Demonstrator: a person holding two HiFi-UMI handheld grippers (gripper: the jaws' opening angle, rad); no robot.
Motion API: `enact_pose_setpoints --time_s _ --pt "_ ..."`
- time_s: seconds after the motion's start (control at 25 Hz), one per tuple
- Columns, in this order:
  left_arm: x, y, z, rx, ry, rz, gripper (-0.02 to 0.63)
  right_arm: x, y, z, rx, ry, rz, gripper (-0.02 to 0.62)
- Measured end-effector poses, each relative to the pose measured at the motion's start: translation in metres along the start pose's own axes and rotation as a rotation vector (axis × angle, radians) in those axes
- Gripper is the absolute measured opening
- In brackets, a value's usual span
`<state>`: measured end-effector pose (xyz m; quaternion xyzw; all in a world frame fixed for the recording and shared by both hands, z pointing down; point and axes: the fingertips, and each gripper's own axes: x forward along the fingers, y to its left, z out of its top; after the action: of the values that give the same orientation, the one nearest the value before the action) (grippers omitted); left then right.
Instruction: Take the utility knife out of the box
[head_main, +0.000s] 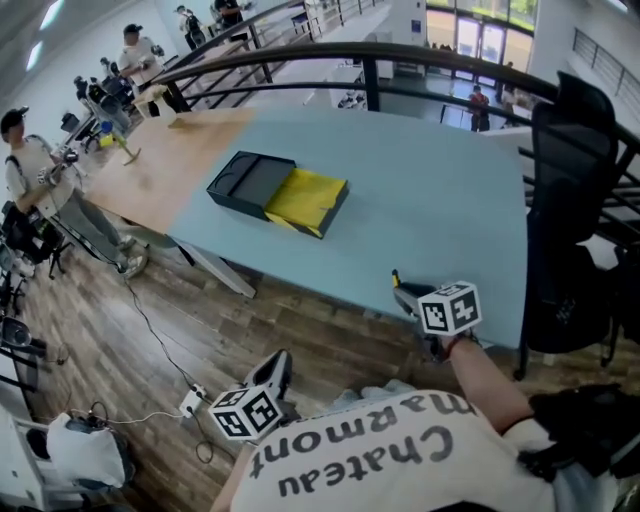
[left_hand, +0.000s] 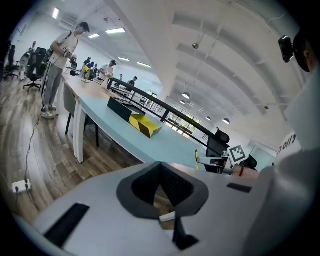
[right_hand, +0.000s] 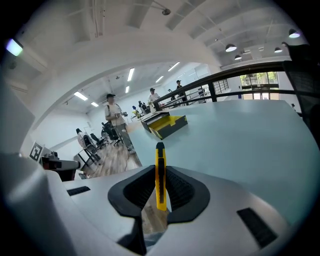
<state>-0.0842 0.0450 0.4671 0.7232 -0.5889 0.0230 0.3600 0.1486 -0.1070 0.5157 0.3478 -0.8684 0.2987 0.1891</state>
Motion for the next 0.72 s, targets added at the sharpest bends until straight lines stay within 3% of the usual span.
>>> enact_pose_setpoints --time_s 0.32,0.72 --pt "-0.032 -0.013 0.013 0.026 -0.016 -0.048 0.003 -0.037 0.030 -0.001 0.004 -0.029 -0.041 0.084" --pt "-0.078 -0.003 -0.006 0.009 -0.047 -0.063 0.003 -0.072 0.061 -0.012 -0.035 -0.054 -0.095 0.083"
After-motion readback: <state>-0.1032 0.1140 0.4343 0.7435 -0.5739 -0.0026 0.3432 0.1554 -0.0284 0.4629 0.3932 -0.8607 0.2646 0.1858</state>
